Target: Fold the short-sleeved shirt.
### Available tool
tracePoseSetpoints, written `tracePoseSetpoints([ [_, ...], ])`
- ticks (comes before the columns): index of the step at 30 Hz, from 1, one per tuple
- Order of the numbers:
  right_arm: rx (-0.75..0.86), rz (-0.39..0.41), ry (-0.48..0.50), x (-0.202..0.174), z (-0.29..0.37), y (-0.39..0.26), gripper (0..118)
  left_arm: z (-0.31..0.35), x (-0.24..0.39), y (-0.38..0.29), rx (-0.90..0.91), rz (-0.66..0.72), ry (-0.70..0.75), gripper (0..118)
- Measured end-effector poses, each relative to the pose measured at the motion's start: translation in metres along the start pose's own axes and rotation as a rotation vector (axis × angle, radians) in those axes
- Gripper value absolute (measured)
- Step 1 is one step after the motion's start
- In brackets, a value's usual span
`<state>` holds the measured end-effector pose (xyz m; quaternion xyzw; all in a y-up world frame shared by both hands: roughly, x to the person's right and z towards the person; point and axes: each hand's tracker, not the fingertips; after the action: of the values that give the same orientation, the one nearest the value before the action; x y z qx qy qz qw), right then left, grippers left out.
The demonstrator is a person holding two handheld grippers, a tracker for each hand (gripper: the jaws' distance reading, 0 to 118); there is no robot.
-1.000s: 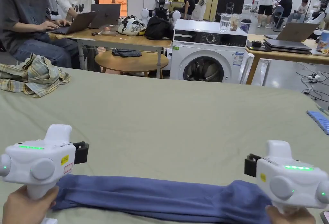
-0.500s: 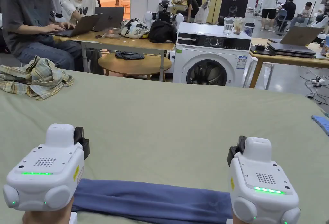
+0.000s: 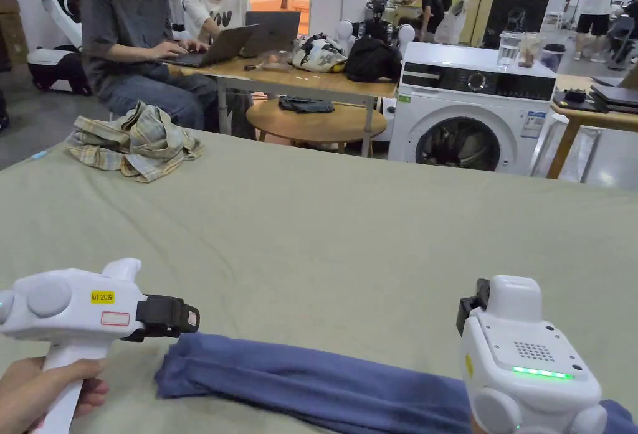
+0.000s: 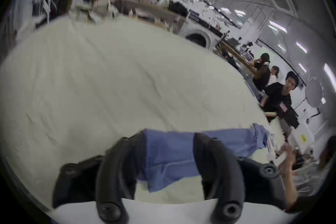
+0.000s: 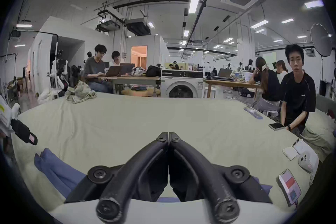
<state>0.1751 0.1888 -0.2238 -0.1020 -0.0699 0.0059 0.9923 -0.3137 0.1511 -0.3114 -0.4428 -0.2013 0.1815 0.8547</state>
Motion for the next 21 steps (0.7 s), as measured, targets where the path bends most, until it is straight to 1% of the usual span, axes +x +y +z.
tracePoseSetpoints([
  [3,-0.015,0.01,0.014,-0.004,-0.004,-0.005,0,-0.008,-0.023,0.005,-0.097,0.021,0.02,62],
  [6,-0.03,0.012,0.022,-0.006,-0.004,-0.009,0,-0.022,-0.042,0.001,-0.189,0.099,0.001,62],
  [8,-0.036,0.014,0.023,-0.007,-0.004,-0.011,0,-0.039,-0.051,-0.006,-0.264,0.16,-0.104,62],
  [10,-0.042,0.01,0.026,-0.006,-0.004,-0.012,0,-0.044,-0.05,-0.013,-0.195,0.198,-0.128,65],
  [11,-0.047,0.008,0.022,-0.005,-0.005,-0.014,0,-0.045,-0.049,-0.015,-0.159,0.205,-0.189,66],
  [13,-0.055,-0.004,0.024,-0.004,-0.006,-0.016,0,-0.053,-0.052,-0.017,-0.172,0.249,-0.288,66],
  [14,-0.063,-0.009,0.024,-0.004,-0.008,-0.017,0,-0.06,-0.053,-0.023,-0.181,0.301,-0.383,66],
  [15,-0.067,-0.013,0.024,-0.003,-0.008,-0.019,0,-0.067,-0.053,-0.03,-0.195,0.356,-0.446,65],
  [16,-0.072,-0.015,0.024,-0.003,-0.009,-0.021,0,-0.072,-0.054,-0.035,-0.21,0.391,-0.476,64],
  [17,-0.076,-0.013,0.025,-0.003,-0.01,-0.022,0,-0.08,-0.053,-0.041,-0.22,0.411,-0.526,52],
  [18,-0.081,-0.011,0.024,-0.003,-0.01,-0.023,0,-0.084,-0.052,-0.045,-0.216,0.413,-0.549,32],
  [19,-0.083,-0.01,0.024,-0.002,-0.011,-0.024,0,-0.086,-0.052,-0.047,-0.213,0.403,-0.511,15],
  [20,-0.086,-0.011,0.024,-0.001,-0.011,-0.024,0,-0.092,-0.064,-0.041,-0.217,0.389,-0.442,13],
  [21,-0.087,-0.012,0.021,-0.001,-0.011,-0.025,0,-0.091,-0.065,-0.044,-0.21,0.391,-0.413,12],
])
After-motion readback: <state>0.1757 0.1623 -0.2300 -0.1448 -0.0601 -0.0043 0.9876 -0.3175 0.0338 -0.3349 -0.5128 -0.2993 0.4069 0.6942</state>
